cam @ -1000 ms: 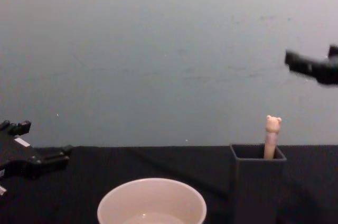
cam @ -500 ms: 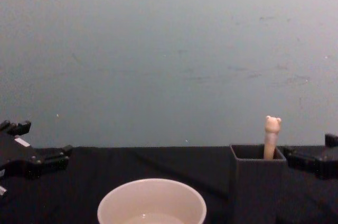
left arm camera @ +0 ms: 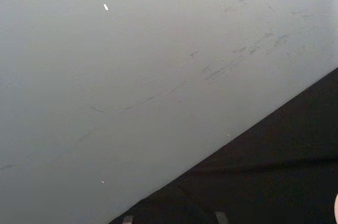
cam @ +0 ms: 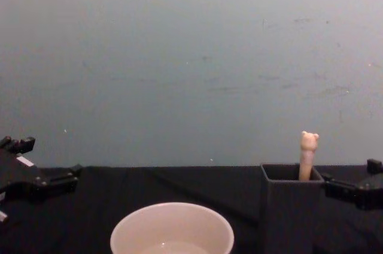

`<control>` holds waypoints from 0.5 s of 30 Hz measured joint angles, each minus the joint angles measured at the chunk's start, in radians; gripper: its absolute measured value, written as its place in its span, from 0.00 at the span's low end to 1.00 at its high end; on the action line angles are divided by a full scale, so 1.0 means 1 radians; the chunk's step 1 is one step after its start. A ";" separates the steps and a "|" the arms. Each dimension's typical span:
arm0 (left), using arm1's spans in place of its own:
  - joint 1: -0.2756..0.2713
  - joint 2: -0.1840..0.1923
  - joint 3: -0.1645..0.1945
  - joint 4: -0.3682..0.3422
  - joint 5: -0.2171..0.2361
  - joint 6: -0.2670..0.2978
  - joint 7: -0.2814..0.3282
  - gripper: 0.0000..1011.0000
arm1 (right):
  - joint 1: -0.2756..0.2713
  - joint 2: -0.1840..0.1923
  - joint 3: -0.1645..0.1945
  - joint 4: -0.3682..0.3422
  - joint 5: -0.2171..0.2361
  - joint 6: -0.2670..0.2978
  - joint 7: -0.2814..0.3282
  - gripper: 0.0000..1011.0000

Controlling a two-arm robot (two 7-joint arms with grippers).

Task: Pick up the stirring spoon with one hand, stir inside the cup, then place it back in its original position.

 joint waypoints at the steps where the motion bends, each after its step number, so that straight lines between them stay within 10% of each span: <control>1: 0.000 0.000 0.000 0.000 0.000 0.000 0.000 0.99 | 0.000 0.000 0.000 -0.001 0.000 0.000 0.000 0.99; 15: 0.000 0.000 0.000 0.000 0.000 0.000 0.000 0.99 | 0.000 0.002 0.000 -0.004 0.002 -0.002 -0.001 0.99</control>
